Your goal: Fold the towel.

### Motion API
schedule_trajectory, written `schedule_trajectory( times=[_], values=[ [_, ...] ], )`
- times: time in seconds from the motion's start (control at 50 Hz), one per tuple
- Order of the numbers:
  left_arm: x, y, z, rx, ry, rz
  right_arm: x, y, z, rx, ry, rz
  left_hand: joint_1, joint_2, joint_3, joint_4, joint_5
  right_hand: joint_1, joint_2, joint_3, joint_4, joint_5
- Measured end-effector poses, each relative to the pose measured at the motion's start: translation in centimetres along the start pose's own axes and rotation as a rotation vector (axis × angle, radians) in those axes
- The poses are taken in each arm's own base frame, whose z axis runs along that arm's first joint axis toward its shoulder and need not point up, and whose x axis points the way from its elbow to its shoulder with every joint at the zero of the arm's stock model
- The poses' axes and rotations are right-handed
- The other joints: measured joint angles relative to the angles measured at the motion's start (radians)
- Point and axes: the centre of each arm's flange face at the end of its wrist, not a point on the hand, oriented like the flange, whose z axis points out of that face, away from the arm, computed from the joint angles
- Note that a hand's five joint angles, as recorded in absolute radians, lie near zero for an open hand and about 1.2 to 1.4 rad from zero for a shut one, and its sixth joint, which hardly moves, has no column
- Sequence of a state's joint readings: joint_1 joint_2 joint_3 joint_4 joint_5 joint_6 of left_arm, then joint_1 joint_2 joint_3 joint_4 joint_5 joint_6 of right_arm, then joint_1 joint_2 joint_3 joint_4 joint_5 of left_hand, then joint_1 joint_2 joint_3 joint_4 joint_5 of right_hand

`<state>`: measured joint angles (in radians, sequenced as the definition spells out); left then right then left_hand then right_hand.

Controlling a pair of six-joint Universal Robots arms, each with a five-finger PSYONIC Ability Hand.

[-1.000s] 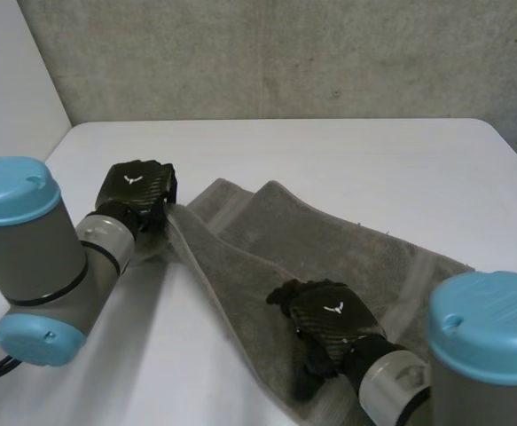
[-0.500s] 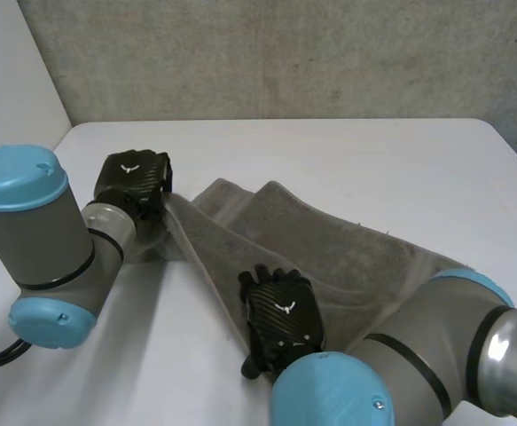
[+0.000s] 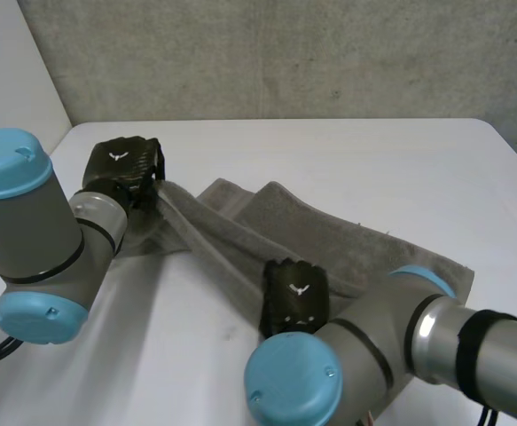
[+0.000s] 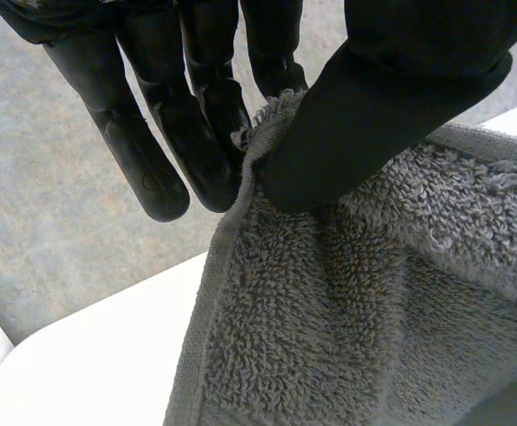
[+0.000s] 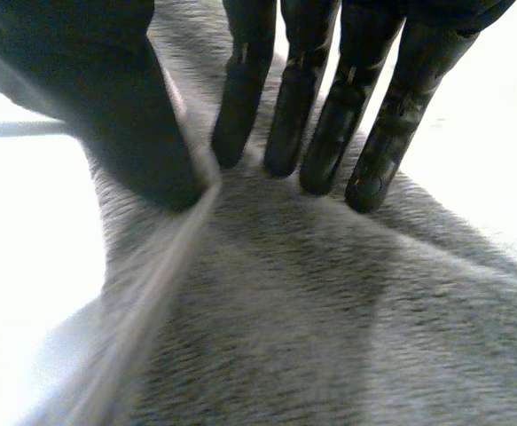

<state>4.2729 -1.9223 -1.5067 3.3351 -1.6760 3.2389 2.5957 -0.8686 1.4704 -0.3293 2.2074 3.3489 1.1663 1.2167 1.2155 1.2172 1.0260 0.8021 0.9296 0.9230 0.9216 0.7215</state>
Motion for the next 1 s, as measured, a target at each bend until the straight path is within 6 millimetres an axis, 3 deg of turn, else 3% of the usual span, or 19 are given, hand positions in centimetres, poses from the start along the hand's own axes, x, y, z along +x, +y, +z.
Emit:
schedule_trajectory(
  times=[0.02,0.08,0.22,0.38,0.52,0.72,0.78,0.88,0.9,0.96,1.0],
  values=[
    [-0.1,-0.2,-0.1,0.001,-0.003,-0.009,0.6,-0.6,0.3,0.02,0.028,0.013,0.0,0.0,0.0,0.0,0.0,0.143,0.188,0.186,0.183,0.18],
    [-0.3,-0.4,-0.2,-0.002,-0.006,-0.02,1.8,-2.0,0.9,0.058,0.072,0.037,0.0,0.0,0.0,0.0,0.0,0.166,0.242,0.253,0.26,0.244],
    [-0.5,-0.3,-0.7,-0.031,-0.008,-0.025,7.3,-8.5,3.2,0.203,0.14,0.057,0.0,0.0,0.0,0.0,0.0,0.166,0.242,0.257,0.267,0.247],
    [0.0,0.7,-1.6,-0.102,0.016,-0.011,11.7,-13.5,3.9,0.266,0.083,-0.122,0.014,0.0,0.0,0.0,0.014,0.166,0.242,0.257,0.267,0.248],
    [1.3,2.8,-3.8,-0.245,0.077,0.021,13.7,-13.5,3.2,0.087,0.029,-0.328,0.018,0.0,0.0,0.0,0.015,0.166,0.242,0.257,0.267,0.248],
    [2.6,5.9,-4.7,-0.388,0.129,0.076,15.6,-10.0,4.2,-0.196,-0.022,-0.412,0.02,0.0,0.0,0.0,0.015,0.166,0.242,0.257,0.269,0.248],
    [2.9,6.9,-3.7,-0.39,0.137,0.116,15.8,-9.3,5.3,-0.225,-0.022,-0.422,0.02,0.0,0.0,0.0,0.015,0.166,0.242,0.257,0.27,0.248],
    [3.4,6.8,-0.1,-0.269,0.131,0.196,15.8,-10.5,7.6,-0.149,-0.004,-0.443,0.024,0.001,0.001,0.0,0.015,0.166,0.242,0.262,0.271,0.248],
    [3.4,5.8,1.7,-0.188,0.116,0.221,15.7,-11.9,8.7,-0.081,0.012,-0.45,0.024,0.001,0.001,0.0,0.015,0.166,0.242,0.263,0.271,0.249],
    [3.4,3.2,4.3,-0.037,0.08,0.246,15.6,-14.8,10.4,0.058,0.05,-0.459,0.024,0.001,0.001,0.0,0.015,0.166,0.242,0.263,0.271,0.249],
    [3.2,-0.8,6.5,0.142,0.033,0.247,15.6,-19.0,11.9,0.259,0.113,-0.467,0.024,0.001,0.001,0.0,0.015,0.166,0.242,0.263,0.271,0.249]
  ],
)
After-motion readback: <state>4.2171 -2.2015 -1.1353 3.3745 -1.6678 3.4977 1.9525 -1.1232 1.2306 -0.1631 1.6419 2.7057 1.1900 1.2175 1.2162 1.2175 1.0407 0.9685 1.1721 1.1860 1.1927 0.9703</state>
